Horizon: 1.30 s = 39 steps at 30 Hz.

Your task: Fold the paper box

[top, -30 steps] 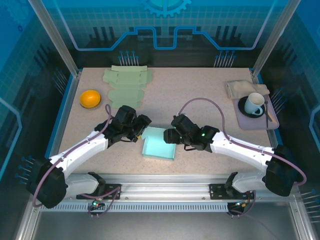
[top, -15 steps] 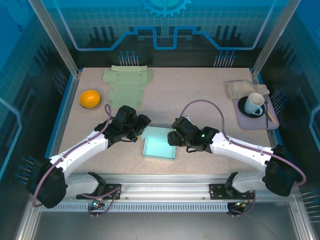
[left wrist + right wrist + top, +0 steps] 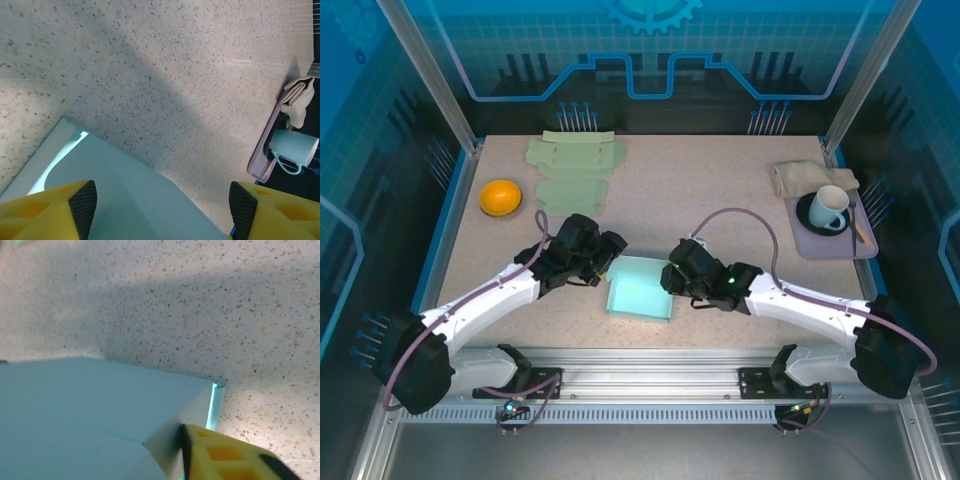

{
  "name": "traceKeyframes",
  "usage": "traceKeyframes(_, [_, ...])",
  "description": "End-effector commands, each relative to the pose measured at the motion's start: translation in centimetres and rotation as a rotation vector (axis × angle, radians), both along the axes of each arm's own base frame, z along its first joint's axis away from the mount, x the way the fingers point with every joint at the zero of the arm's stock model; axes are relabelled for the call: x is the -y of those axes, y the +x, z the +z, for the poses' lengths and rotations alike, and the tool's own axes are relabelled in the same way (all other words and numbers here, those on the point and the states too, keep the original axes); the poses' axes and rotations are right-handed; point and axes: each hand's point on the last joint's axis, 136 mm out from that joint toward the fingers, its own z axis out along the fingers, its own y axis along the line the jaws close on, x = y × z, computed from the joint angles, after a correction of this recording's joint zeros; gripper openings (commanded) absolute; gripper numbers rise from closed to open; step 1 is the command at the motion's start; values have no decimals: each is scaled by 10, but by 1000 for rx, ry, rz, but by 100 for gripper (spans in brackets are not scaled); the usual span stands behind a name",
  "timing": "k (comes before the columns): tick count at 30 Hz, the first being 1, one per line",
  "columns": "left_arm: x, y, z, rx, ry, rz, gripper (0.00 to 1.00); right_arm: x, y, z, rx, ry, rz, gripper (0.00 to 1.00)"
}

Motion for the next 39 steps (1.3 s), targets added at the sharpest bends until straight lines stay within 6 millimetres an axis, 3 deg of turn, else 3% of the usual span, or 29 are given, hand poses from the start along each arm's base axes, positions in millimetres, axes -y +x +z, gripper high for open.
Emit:
traceKeyframes(1, [15,8,8,19,-21,3,74,-8,10,19,44,170,-112,19])
traceKeyframes(10, [32,26,16,53,-18,-19,74,-6,34,49,212,68,-87,13])
traceKeyframes(17, [48,63,43,193,16,-55,74,-12,65,88,459,15,-49,13])
traceKeyframes(21, [55,81,47,244,67,-89,74,-13,83,103,542,-42,-17,14])
traceKeyframes(24, [57,87,36,237,84,-93,74,-11,95,96,544,-75,1,15])
traceKeyframes(28, [58,87,14,203,83,-91,74,-1,99,65,497,-106,-6,16])
traceKeyframes(35, [58,71,-23,119,49,-76,73,17,80,20,388,-105,-34,20])
traceKeyframes(39, [63,58,-28,106,63,-95,73,31,65,3,332,-110,-53,26])
